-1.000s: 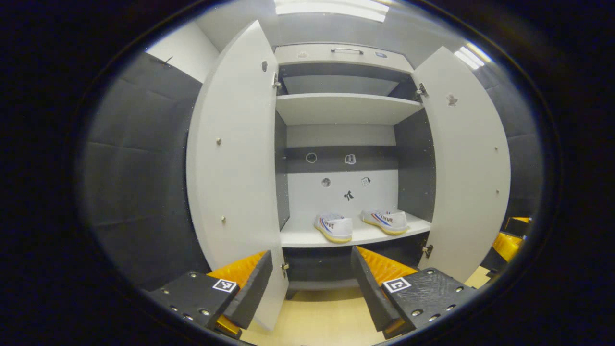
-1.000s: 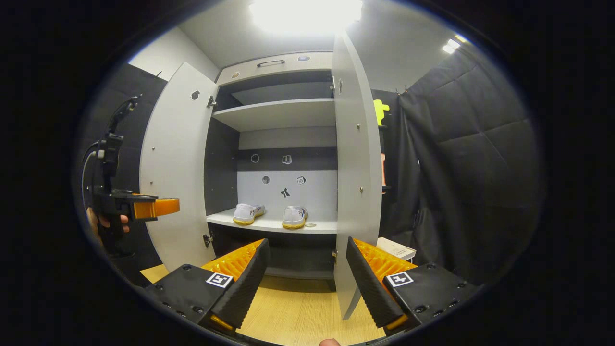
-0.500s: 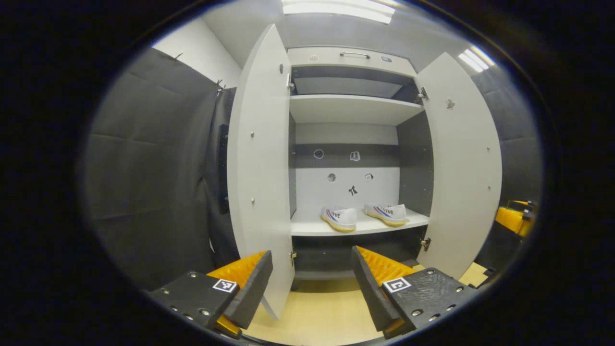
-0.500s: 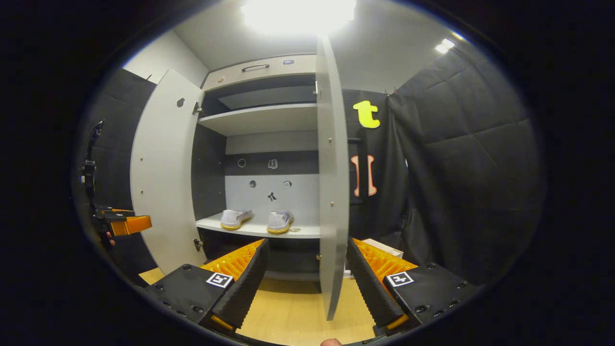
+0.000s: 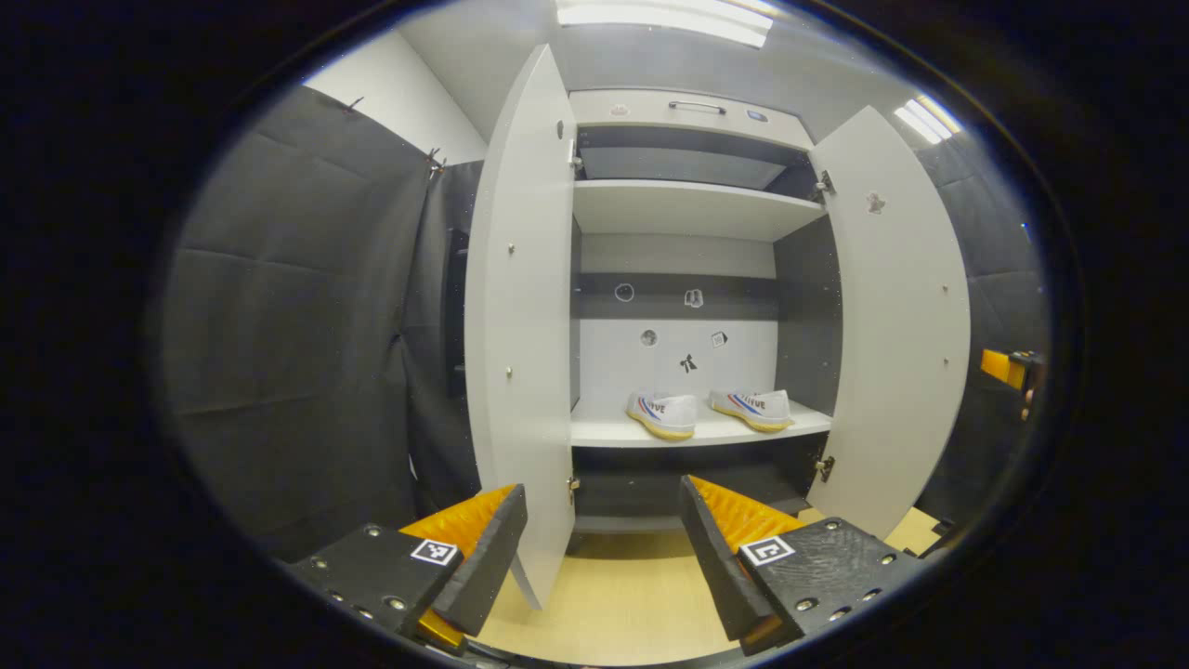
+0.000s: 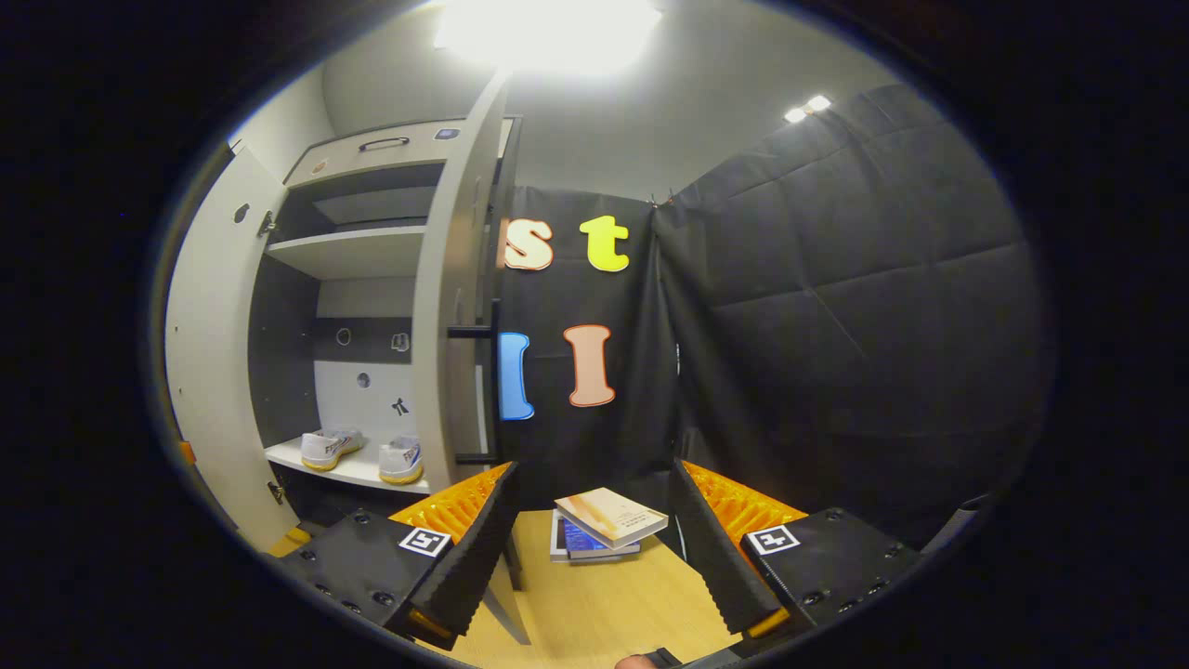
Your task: Grab one shoe with the right hand and put it into the shoe cabinet, grab the other shoe with the left hand and put it into the shoe cabinet; then close the right door with the right hand and the left door with the left hand.
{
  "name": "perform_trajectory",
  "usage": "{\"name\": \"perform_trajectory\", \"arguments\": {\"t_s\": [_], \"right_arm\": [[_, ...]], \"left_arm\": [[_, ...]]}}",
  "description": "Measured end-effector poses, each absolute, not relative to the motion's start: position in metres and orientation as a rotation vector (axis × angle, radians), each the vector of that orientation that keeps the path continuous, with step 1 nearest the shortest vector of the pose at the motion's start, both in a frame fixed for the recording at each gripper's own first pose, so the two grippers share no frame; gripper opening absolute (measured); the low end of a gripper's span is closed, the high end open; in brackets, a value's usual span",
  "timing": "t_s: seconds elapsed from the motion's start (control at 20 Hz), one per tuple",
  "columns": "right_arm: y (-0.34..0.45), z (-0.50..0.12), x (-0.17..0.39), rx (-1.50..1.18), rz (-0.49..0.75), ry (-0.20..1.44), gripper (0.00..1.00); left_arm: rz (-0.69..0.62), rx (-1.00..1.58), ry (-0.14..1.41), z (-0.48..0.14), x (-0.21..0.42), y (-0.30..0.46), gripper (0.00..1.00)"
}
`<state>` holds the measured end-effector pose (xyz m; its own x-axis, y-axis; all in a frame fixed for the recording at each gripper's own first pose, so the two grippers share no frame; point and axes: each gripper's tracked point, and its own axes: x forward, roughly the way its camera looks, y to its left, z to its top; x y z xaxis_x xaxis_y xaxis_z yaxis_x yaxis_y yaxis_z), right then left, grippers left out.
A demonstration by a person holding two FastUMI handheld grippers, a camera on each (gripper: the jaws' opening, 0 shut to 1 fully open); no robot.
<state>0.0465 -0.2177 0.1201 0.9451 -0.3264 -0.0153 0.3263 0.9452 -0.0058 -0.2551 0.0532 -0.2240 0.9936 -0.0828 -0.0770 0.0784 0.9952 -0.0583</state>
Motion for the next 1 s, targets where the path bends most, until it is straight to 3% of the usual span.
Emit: {"name": "perform_trajectory", "arguments": {"t_s": [0.05, 0.2, 0.25, 0.3, 0.35, 0.4, 0.45, 0.55, 0.6, 0.7, 0.75, 0.95, 1.0], "right_arm": [[-0.225, 0.124, 0.053, -0.013, -0.355, 0.015, 0.99], [-0.238, 0.133, 0.071, -0.038, -0.394, 0.011, 0.99], [-0.24, 0.13, 0.079, -0.04, -0.402, 0.009, 0.94], [-0.24, 0.13, 0.085, -0.04, -0.405, 0.011, 0.99], [-0.239, 0.128, 0.09, -0.039, -0.405, 0.018, 0.99], [-0.237, 0.127, 0.095, -0.036, -0.4, 0.023, 0.99], [-0.232, 0.125, 0.099, -0.033, -0.386, 0.029, 0.94], [-0.227, 0.125, 0.104, -0.047, -0.377, 0.027, 0.98], [-0.225, 0.128, 0.103, -0.076, -0.382, 0.016, 0.9], [-0.217, 0.13, 0.102, -0.084, -0.37, 0.011, 0.93], [-0.216, 0.129, 0.102, -0.074, -0.365, 0.015, 0.9], [-0.211, 0.127, 0.101, -0.056, -0.361, 0.022, 0.93], [-0.205, 0.128, 0.101, -0.049, -0.344, 0.022, 0.9]], "left_arm": [[-0.073, -0.053, 0.08, -0.225, -0.257, 0.057, 0.93], [-0.038, -0.053, 0.082, -0.228, -0.264, 0.071, 0.96], [-0.027, -0.056, 0.084, -0.23, -0.266, 0.076, 0.98], [-0.014, -0.059, 0.083, -0.228, -0.268, 0.081, 0.89], [0.002, -0.061, 0.081, -0.229, -0.271, 0.088, 0.89], [0.016, -0.065, 0.081, -0.229, -0.273, 0.094, 0.98], [0.029, -0.07, 0.081, -0.23, -0.274, 0.1, 0.93], [0.055, -0.071, 0.085, -0.232, -0.276, 0.112, 0.98], [0.067, -0.068, 0.086, -0.233, -0.277, 0.118, 0.89], [0.082, -0.07, 0.087, -0.234, -0.279, 0.125, 0.89], [0.088, -0.073, 0.085, -0.234, -0.278, 0.128, 0.93], [0.098, -0.072, 0.079, -0.233, -0.276, 0.138, 0.94], [0.098, -0.07, 0.078, -0.233, -0.275, 0.138, 0.99]]}}
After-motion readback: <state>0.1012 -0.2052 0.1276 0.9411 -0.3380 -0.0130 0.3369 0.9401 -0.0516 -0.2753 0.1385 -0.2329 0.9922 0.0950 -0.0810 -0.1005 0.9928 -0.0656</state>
